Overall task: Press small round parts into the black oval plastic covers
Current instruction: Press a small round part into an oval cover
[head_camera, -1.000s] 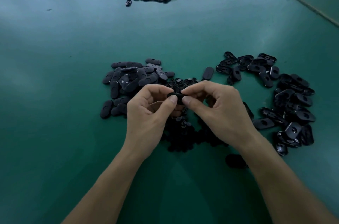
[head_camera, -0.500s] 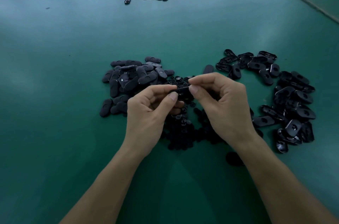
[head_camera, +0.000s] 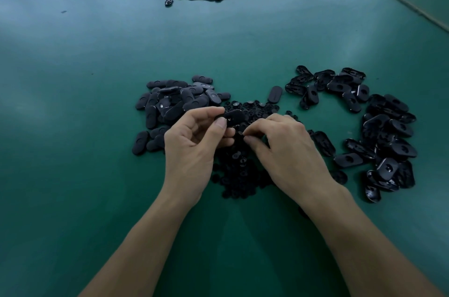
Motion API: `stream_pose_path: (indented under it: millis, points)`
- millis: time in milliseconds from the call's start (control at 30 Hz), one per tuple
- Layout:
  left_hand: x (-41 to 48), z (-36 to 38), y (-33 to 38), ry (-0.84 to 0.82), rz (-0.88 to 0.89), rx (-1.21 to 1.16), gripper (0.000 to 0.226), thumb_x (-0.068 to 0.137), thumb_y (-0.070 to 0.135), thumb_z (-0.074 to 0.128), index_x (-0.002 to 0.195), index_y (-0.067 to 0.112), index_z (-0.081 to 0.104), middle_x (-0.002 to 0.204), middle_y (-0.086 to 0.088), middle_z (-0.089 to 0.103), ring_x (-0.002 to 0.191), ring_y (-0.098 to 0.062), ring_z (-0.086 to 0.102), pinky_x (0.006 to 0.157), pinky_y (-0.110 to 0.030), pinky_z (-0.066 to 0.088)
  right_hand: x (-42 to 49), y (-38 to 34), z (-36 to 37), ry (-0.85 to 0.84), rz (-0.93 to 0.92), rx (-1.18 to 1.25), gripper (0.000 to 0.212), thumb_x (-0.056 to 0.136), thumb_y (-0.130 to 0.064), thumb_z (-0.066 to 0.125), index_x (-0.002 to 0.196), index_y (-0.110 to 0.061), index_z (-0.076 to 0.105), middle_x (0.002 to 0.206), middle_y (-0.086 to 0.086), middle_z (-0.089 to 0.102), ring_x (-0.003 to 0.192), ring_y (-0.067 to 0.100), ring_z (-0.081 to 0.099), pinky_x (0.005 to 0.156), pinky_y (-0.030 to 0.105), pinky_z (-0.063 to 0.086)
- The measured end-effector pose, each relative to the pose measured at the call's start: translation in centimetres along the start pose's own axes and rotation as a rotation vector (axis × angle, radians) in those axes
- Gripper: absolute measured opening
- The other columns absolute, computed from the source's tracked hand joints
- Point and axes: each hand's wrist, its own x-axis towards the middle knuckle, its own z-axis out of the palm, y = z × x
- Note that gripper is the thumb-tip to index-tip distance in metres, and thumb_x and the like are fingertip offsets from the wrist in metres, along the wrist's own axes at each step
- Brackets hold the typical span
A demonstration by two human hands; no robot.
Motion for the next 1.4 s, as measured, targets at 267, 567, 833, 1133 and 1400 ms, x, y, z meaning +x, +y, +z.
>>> stream_pose_path:
  millis: [267, 567, 833, 1133, 1400]
  points:
    - [0.0, 0.1, 0.1, -0.004, -0.002, 0.006, 0.014, 0.095, 0.002, 0.063, 0.101, 0.013, 0.069, 0.081, -0.001, 0.073, 0.078, -0.017, 0.072, 0.070, -0.024, 0.057, 0.1, 0.3, 0.0, -0.001, 0.060, -0.013, 0.012, 0.093, -0.034, 0.067, 0.093, -0.022, 0.068, 0.090, -0.008, 0.053, 0.093, 0.013, 0.049, 0.079, 0.023, 0.034]
    - [-0.1, 0.0, 0.0, 0.001, 0.000, 0.056, 0.015, 0.093, 0.001, 0.066, 0.100, 0.013, 0.072, 0.087, -0.005, 0.076, 0.082, -0.021, 0.075, 0.073, -0.024, 0.058, 0.1, -0.2, -0.2, 0.201, -0.071, 0.216, 0.012, 0.098, -0.017, 0.060, 0.090, -0.016, 0.052, 0.076, -0.013, 0.053, 0.070, 0.007, 0.052, 0.063, 0.022, 0.042]
    - [-0.1, 0.2, -0.1, -0.002, 0.002, 0.070, 0.018, 0.092, -0.002, 0.066, 0.100, 0.014, 0.071, 0.086, -0.003, 0.076, 0.079, -0.017, 0.074, 0.073, -0.022, 0.058, 0.1, -0.2, -0.2, 0.345, -0.114, 0.298, 0.014, 0.094, -0.009, 0.066, 0.107, -0.011, 0.073, 0.095, -0.005, 0.073, 0.090, 0.004, 0.066, 0.084, 0.015, 0.051]
    - [-0.2, 0.0, -0.1, -0.033, -0.002, 0.115, 0.019, 0.089, -0.004, 0.069, 0.101, 0.010, 0.071, 0.087, -0.004, 0.077, 0.081, -0.016, 0.074, 0.075, -0.023, 0.058, 0.0, -0.5, -0.1, 0.300, -0.078, 0.407, 0.011, 0.090, -0.012, 0.072, 0.098, -0.019, 0.076, 0.090, -0.006, 0.067, 0.081, 0.001, 0.061, 0.073, 0.006, 0.043]
    - [-0.3, 0.1, 0.1, -0.079, 0.009, 0.153, 0.018, 0.085, 0.001, 0.074, 0.096, 0.016, 0.073, 0.089, -0.004, 0.077, 0.085, -0.020, 0.075, 0.080, -0.032, 0.061, -0.3, -1.1, 0.1, 0.263, -0.042, 0.469, 0.012, 0.084, -0.010, 0.077, 0.091, -0.020, 0.078, 0.087, -0.007, 0.067, 0.080, -0.001, 0.062, 0.070, 0.004, 0.043]
